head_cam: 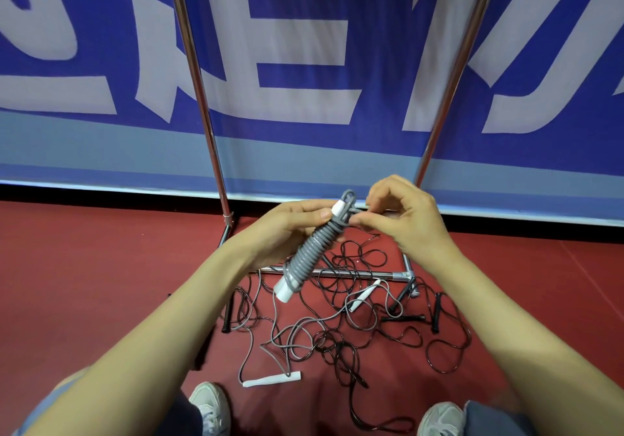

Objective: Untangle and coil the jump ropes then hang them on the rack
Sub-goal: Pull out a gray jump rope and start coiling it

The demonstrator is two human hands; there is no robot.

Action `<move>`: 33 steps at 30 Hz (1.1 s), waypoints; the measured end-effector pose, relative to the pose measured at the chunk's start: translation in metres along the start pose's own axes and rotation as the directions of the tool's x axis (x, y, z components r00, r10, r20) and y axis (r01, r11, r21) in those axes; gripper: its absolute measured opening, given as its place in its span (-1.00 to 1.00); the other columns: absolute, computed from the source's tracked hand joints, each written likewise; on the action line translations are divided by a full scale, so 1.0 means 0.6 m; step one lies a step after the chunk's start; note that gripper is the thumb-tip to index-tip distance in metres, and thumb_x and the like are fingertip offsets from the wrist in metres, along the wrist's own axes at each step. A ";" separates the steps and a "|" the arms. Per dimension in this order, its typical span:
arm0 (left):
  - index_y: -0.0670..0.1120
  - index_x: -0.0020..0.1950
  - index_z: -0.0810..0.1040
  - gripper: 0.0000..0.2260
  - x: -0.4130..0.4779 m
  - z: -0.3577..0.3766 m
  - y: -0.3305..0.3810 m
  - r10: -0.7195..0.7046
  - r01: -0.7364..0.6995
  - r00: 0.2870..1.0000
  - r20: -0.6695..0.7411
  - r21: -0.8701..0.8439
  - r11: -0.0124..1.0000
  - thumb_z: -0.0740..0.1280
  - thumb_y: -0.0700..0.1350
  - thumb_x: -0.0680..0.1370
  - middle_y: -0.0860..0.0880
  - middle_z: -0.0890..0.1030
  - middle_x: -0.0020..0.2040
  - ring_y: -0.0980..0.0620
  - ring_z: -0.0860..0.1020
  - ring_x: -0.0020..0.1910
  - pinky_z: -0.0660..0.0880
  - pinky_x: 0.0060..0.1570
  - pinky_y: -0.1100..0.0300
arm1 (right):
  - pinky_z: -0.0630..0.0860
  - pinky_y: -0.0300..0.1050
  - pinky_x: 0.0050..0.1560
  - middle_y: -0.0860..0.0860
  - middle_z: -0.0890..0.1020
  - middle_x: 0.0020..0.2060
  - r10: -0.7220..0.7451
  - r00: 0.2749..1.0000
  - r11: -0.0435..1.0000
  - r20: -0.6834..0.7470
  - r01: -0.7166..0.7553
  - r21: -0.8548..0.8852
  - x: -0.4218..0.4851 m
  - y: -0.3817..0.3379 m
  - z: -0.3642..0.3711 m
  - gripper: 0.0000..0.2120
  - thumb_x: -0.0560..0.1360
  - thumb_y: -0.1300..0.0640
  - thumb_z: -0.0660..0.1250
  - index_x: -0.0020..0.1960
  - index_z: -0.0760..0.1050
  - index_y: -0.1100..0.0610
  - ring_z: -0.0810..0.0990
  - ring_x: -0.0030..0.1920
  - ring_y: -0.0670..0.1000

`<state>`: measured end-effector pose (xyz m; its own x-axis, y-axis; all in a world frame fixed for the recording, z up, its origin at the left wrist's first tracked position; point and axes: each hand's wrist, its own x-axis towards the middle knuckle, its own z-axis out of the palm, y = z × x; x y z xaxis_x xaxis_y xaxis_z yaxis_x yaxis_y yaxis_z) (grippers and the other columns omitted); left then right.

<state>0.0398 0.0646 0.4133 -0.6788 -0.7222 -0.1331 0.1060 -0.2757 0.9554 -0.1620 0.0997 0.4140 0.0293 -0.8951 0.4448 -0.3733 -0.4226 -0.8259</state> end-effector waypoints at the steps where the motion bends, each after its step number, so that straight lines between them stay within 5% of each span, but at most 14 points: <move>1: -0.15 0.23 0.55 -0.70 -0.002 -0.002 0.000 -0.008 0.008 1.000 0.012 0.011 1.000 0.30 -0.16 0.50 -0.07 0.67 -0.01 0.00 0.64 -0.09 0.53 -0.07 0.28 | 0.59 -0.04 -0.11 -0.07 0.57 -0.23 0.069 0.996 0.995 0.051 -0.072 0.071 0.000 -0.002 -0.003 -0.69 0.26 0.18 0.59 -0.19 0.50 -0.07 0.59 -0.28 -0.08; 5: -0.18 0.21 0.55 -0.67 -0.003 -0.004 -0.003 0.017 -0.016 1.000 -0.010 0.085 0.996 0.31 -0.16 0.46 -0.09 0.64 -0.04 0.05 0.59 -0.15 0.51 -0.12 0.30 | 0.58 -0.05 0.00 -0.12 0.63 -0.13 0.143 0.964 0.984 0.223 -0.163 0.074 0.003 -0.001 -0.012 -0.51 0.28 0.30 0.56 0.10 0.58 -0.11 0.59 -0.23 -0.06; 9: -0.21 0.18 0.57 -0.67 0.008 0.000 -0.013 0.020 -0.018 0.998 -0.063 0.030 0.999 0.33 -0.15 0.45 -0.15 0.61 -0.09 -0.01 0.57 -0.16 0.49 -0.11 0.24 | 0.57 -0.02 -0.02 -0.13 0.69 -0.24 0.074 0.995 0.996 0.063 -0.071 -0.047 0.005 0.003 -0.011 -0.76 0.33 0.21 0.56 -0.16 0.61 -0.09 0.63 -0.21 -0.09; 14: -0.28 0.22 0.52 -0.64 0.017 0.011 -0.020 0.036 -0.039 0.996 -0.087 -0.027 0.999 0.31 -0.19 0.45 -0.15 0.62 -0.12 0.02 0.61 -0.19 0.53 -0.11 0.26 | 0.51 -0.14 -0.19 -0.11 0.63 -0.33 0.075 0.997 0.996 0.005 -0.074 -0.048 0.009 0.018 -0.002 -0.75 0.36 0.23 0.54 -0.24 0.52 -0.05 0.52 -0.32 -0.11; 17: -0.21 0.20 0.56 -0.65 0.018 0.014 -0.025 0.091 -0.084 0.986 -0.141 0.056 0.995 0.36 -0.21 0.42 -0.09 0.66 -0.08 0.02 0.62 -0.11 0.52 0.02 0.22 | 0.50 -0.19 -0.12 -0.13 0.62 -0.29 0.155 0.977 0.986 0.146 -0.163 0.044 0.016 0.024 -0.012 -0.78 0.37 0.29 0.51 -0.17 0.52 0.04 0.54 -0.26 -0.08; 21: -0.07 0.16 0.61 -0.74 0.020 0.010 -0.034 0.194 -0.079 0.946 -0.258 0.399 0.913 0.45 -0.19 0.48 -0.09 0.68 0.01 -0.04 0.63 -0.02 0.53 0.13 0.07 | 0.49 -0.29 0.09 0.02 0.64 -0.04 0.240 0.891 0.958 0.385 -0.282 0.054 0.024 0.026 -0.030 -0.82 0.47 0.30 0.41 0.06 0.56 0.15 0.59 -0.05 -0.13; 26: 0.08 0.11 0.62 -0.74 0.026 0.019 -0.049 0.247 -0.025 0.930 -0.273 0.622 0.782 0.49 -0.02 0.43 0.11 0.64 -0.23 0.00 0.53 -0.27 0.47 -0.12 0.09 | 0.43 -0.26 -0.09 -0.05 0.57 -0.19 0.281 0.935 0.949 0.217 -0.236 -0.211 0.024 0.035 0.002 -0.90 0.49 0.10 0.42 -0.16 0.55 0.08 0.54 -0.21 -0.14; 30: 0.14 0.08 0.61 -0.71 0.033 0.023 -0.048 0.231 -0.027 0.925 -0.302 0.553 0.833 0.45 0.07 0.36 0.08 0.66 0.01 -0.09 0.64 -0.05 0.55 0.11 -0.05 | 0.46 -0.07 0.10 0.00 0.61 -0.19 0.450 0.893 0.882 -0.016 -0.441 0.165 0.037 0.051 0.017 -0.85 0.54 0.13 0.35 -0.21 0.50 0.05 0.56 -0.07 -0.04; 33: 0.17 0.05 0.61 -0.76 0.033 0.031 -0.057 0.246 -0.048 0.922 -0.300 0.540 0.840 0.43 0.09 0.40 0.09 0.65 0.02 -0.08 0.63 -0.09 0.53 0.09 -0.06 | 0.50 -0.05 0.15 0.02 0.61 -0.18 0.569 0.816 0.791 -0.104 -0.507 0.344 0.045 0.062 0.011 -0.84 0.57 0.16 0.30 -0.18 0.51 0.11 0.58 -0.04 0.00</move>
<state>0.0094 0.0713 0.3831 -0.3814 -0.9238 0.0328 -0.2710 0.1456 0.9515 -0.1690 0.0590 0.3933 -0.2852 -0.9559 -0.0704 0.0086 0.0709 -0.9974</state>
